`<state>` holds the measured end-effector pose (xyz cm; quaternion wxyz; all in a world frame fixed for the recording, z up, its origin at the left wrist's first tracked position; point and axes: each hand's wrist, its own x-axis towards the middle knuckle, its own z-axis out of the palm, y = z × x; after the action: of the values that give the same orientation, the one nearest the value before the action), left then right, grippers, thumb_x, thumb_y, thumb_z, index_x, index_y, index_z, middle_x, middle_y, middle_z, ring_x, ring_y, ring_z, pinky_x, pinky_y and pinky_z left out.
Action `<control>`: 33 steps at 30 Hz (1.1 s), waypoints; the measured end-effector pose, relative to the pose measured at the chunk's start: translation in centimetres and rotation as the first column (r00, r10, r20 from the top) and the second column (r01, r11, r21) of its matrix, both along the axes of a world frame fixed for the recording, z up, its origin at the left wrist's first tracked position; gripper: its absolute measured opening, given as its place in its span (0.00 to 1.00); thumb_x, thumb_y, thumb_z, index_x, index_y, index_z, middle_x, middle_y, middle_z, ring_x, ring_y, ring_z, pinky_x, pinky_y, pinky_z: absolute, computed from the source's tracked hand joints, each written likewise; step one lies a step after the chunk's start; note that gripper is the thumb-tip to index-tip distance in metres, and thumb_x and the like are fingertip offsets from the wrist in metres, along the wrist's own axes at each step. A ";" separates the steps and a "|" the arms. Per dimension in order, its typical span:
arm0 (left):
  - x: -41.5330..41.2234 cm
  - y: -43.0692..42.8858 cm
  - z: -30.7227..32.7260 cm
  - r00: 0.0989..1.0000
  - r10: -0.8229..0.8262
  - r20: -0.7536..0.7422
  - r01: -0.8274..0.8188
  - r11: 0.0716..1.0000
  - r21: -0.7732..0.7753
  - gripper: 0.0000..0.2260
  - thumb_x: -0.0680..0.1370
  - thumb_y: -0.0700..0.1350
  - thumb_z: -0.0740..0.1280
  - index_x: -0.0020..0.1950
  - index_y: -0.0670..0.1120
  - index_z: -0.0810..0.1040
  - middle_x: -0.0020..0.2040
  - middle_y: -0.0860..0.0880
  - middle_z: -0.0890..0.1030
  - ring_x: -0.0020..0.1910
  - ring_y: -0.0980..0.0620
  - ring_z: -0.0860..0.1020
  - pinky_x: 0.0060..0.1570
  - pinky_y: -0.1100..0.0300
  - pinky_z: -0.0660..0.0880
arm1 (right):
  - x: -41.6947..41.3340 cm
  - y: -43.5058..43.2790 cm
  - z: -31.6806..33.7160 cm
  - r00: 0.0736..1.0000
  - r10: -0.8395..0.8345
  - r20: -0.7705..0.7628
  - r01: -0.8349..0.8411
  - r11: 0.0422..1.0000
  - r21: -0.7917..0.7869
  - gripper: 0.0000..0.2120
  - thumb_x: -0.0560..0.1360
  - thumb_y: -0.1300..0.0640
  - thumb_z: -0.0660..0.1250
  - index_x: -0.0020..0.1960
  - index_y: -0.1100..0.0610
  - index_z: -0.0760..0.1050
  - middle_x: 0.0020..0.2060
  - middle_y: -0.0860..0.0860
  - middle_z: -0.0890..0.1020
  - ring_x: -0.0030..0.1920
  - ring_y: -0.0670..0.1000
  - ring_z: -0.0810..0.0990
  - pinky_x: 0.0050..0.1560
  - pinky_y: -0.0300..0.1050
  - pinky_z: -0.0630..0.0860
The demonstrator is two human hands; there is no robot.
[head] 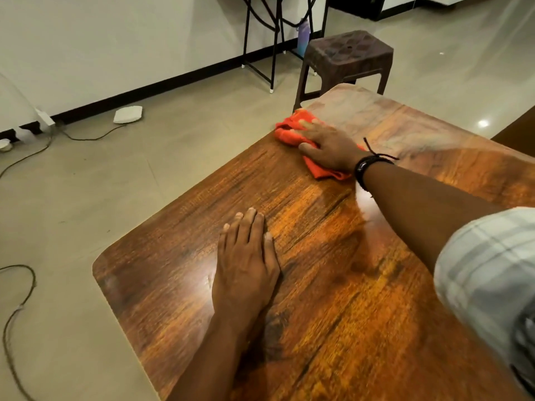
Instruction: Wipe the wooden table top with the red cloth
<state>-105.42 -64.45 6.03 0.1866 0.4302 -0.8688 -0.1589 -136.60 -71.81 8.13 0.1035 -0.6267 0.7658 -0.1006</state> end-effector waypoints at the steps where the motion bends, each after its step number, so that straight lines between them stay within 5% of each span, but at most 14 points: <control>1: 0.0 0.0 -0.1 1.000 -0.002 0.007 0.002 1.000 0.003 0.24 0.83 0.54 0.48 0.77 0.48 0.64 0.78 0.50 0.64 0.79 0.53 0.57 0.77 0.57 0.45 | -1.0 0.6 -0.2 0.995 -0.096 -0.026 0.096 0.995 -0.016 0.25 0.81 0.42 0.51 0.78 0.36 0.56 0.80 0.50 0.57 0.80 0.56 0.53 0.77 0.63 0.53; 4: 0.1 -0.3 -0.3 0.999 -0.013 0.038 0.012 1.000 0.020 0.24 0.83 0.55 0.46 0.79 0.50 0.60 0.80 0.52 0.60 0.79 0.57 0.52 0.78 0.58 0.42 | -1.2 2.6 -0.3 0.959 -0.283 -0.026 0.283 0.959 -0.008 0.25 0.83 0.44 0.50 0.79 0.42 0.55 0.81 0.51 0.55 0.80 0.55 0.51 0.77 0.65 0.49; 10: 0.2 -0.2 0.0 0.997 0.000 0.072 -0.003 0.999 0.032 0.25 0.83 0.57 0.46 0.79 0.53 0.59 0.80 0.55 0.59 0.79 0.58 0.51 0.77 0.59 0.41 | 3.3 12.5 -0.8 0.997 -0.056 -0.052 0.056 0.998 -0.007 0.25 0.83 0.39 0.48 0.79 0.37 0.52 0.80 0.44 0.52 0.80 0.47 0.47 0.78 0.53 0.44; 13: -0.4 -0.5 0.4 0.993 0.017 0.120 -0.017 1.000 0.003 0.24 0.82 0.57 0.50 0.73 0.50 0.70 0.74 0.51 0.70 0.75 0.49 0.65 0.75 0.52 0.55 | 1.7 17.2 -0.6 0.997 -0.047 -0.060 0.048 0.999 0.001 0.29 0.78 0.33 0.42 0.78 0.35 0.53 0.80 0.41 0.52 0.80 0.45 0.49 0.77 0.51 0.49; 16: -3.2 -2.0 1.3 0.986 0.068 0.151 -0.063 0.997 -0.040 0.18 0.81 0.57 0.52 0.59 0.47 0.72 0.57 0.46 0.75 0.58 0.45 0.72 0.61 0.49 0.66 | -2.0 17.7 -0.6 0.970 -0.231 -0.075 0.230 0.973 -0.027 0.32 0.75 0.32 0.38 0.78 0.35 0.53 0.80 0.44 0.55 0.80 0.48 0.51 0.77 0.54 0.54; 19: -7.7 -3.2 1.5 0.989 -0.004 0.149 0.011 0.999 -0.046 0.23 0.80 0.61 0.50 0.65 0.46 0.68 0.63 0.44 0.71 0.63 0.44 0.69 0.65 0.46 0.66 | -5.1 16.2 -0.8 0.947 -0.309 -0.090 0.308 0.951 -0.021 0.33 0.75 0.32 0.36 0.79 0.36 0.52 0.81 0.46 0.54 0.80 0.51 0.51 0.78 0.59 0.53; 24: -11.5 -3.0 0.4 0.981 -0.123 0.147 0.122 0.992 0.013 0.33 0.79 0.66 0.42 0.80 0.51 0.54 0.81 0.51 0.54 0.80 0.51 0.47 0.79 0.47 0.42 | -10.2 15.4 -1.1 0.922 -0.380 -0.079 0.378 0.925 -0.035 0.32 0.77 0.34 0.40 0.79 0.39 0.53 0.81 0.48 0.55 0.80 0.52 0.53 0.77 0.62 0.54; 30: -11.9 -3.2 0.2 0.973 -0.119 0.199 0.121 0.993 0.002 0.37 0.76 0.68 0.34 0.81 0.52 0.48 0.82 0.53 0.47 0.80 0.54 0.42 0.78 0.46 0.38 | -15.5 13.9 -1.2 0.760 -0.648 -0.053 0.647 0.762 -0.037 0.29 0.81 0.38 0.46 0.80 0.43 0.54 0.81 0.50 0.54 0.80 0.55 0.51 0.77 0.64 0.50; 33: -11.8 -3.2 0.1 0.972 -0.111 0.208 0.112 0.994 0.006 0.37 0.75 0.68 0.33 0.82 0.53 0.46 0.82 0.54 0.45 0.80 0.55 0.40 0.78 0.47 0.37 | -15.5 13.1 -0.9 0.753 -0.657 -0.036 0.657 0.754 -0.021 0.28 0.82 0.40 0.47 0.80 0.45 0.52 0.81 0.50 0.52 0.80 0.55 0.50 0.77 0.64 0.47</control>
<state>-117.19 -67.68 6.11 0.0866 0.3946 -0.9068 -0.1207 -152.09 -58.70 7.24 0.0438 -0.3206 0.9386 -0.1201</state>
